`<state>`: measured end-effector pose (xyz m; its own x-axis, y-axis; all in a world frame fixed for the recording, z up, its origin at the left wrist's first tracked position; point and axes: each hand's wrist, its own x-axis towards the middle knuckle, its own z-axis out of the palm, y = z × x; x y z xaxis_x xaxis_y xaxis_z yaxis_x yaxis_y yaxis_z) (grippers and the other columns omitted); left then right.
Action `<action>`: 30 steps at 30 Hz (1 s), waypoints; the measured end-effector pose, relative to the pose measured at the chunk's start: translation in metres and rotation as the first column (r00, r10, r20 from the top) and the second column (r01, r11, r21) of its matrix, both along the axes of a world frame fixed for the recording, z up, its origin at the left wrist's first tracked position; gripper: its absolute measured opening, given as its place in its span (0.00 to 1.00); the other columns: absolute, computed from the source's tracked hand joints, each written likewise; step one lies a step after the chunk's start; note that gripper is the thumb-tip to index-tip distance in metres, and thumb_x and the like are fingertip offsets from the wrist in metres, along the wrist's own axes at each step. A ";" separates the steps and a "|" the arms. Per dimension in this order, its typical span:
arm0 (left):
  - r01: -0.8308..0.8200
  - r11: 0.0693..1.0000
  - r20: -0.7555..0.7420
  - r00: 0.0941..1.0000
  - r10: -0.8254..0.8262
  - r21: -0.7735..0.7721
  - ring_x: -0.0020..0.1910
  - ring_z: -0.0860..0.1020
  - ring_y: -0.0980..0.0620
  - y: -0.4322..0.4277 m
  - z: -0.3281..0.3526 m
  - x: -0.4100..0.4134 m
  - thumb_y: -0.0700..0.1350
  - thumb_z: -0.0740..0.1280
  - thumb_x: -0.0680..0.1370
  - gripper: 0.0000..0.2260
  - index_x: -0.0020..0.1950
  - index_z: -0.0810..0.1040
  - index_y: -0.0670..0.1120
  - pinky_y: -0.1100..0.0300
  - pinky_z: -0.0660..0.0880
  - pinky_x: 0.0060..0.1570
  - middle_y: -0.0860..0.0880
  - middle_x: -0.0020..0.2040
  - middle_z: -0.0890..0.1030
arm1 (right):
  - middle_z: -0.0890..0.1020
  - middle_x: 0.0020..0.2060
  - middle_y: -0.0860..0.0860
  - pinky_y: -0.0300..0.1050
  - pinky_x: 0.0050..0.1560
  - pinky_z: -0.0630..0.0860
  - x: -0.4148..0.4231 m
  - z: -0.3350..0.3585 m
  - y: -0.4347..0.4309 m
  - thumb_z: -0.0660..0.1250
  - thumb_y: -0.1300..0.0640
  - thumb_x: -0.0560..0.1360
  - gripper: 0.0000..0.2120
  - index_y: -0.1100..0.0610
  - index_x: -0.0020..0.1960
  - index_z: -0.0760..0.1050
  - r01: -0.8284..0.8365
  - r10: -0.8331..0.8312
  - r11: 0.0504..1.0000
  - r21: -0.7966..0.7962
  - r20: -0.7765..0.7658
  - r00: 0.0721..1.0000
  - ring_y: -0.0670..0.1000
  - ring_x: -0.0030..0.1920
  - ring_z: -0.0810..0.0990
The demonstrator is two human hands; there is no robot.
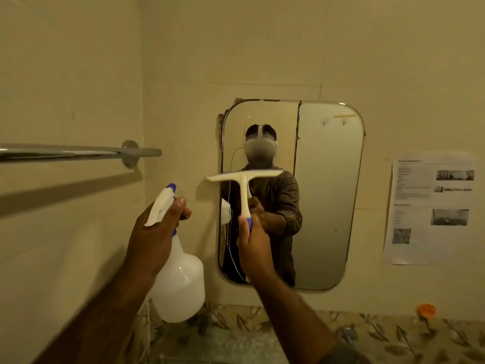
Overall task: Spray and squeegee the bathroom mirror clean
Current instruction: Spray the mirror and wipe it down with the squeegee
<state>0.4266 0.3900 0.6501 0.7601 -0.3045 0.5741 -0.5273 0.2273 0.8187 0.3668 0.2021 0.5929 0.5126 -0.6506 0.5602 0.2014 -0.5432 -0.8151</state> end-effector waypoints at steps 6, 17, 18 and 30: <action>-0.011 0.999 0.001 1.000 0.011 0.031 0.52 0.82 0.48 -0.001 -0.014 -0.001 0.59 0.61 0.78 0.15 0.47 0.82 0.51 0.42 0.73 0.63 0.50 0.47 0.85 | 0.79 0.34 0.50 0.42 0.33 0.77 -0.024 -0.120 0.010 0.57 0.39 0.80 0.11 0.44 0.50 0.72 0.062 -0.044 0.996 0.067 -0.237 0.971 0.41 0.32 0.78; 0.060 0.995 -0.007 0.998 -0.060 0.076 0.53 0.81 0.49 -0.003 -0.028 -0.023 0.59 0.61 0.78 0.14 0.48 0.81 0.51 0.42 0.73 0.63 0.50 0.48 0.85 | 0.83 0.43 0.49 0.46 0.49 0.78 -0.095 -0.194 0.018 0.58 0.42 0.82 0.15 0.51 0.56 0.75 0.201 -0.143 0.979 0.041 -0.562 0.814 0.49 0.45 0.83; 0.058 0.996 -0.007 0.998 -0.058 0.070 0.54 0.81 0.48 -0.003 -0.027 -0.023 0.59 0.61 0.78 0.14 0.47 0.81 0.52 0.42 0.73 0.63 0.50 0.48 0.85 | 0.82 0.41 0.48 0.44 0.45 0.77 -0.099 -0.180 0.013 0.58 0.41 0.81 0.15 0.49 0.55 0.76 0.141 -0.127 0.990 -0.017 -0.544 0.830 0.46 0.42 0.81; 0.093 0.992 -0.035 0.995 -0.091 0.084 0.55 0.80 0.43 -0.045 -0.020 -0.041 0.60 0.60 0.78 0.18 0.52 0.81 0.48 0.40 0.72 0.63 0.46 0.51 0.84 | 0.82 0.39 0.46 0.40 0.37 0.76 -0.151 -0.137 -0.087 0.58 0.37 0.80 0.13 0.45 0.51 0.75 0.030 -0.204 0.958 -0.284 -0.608 0.768 0.44 0.36 0.81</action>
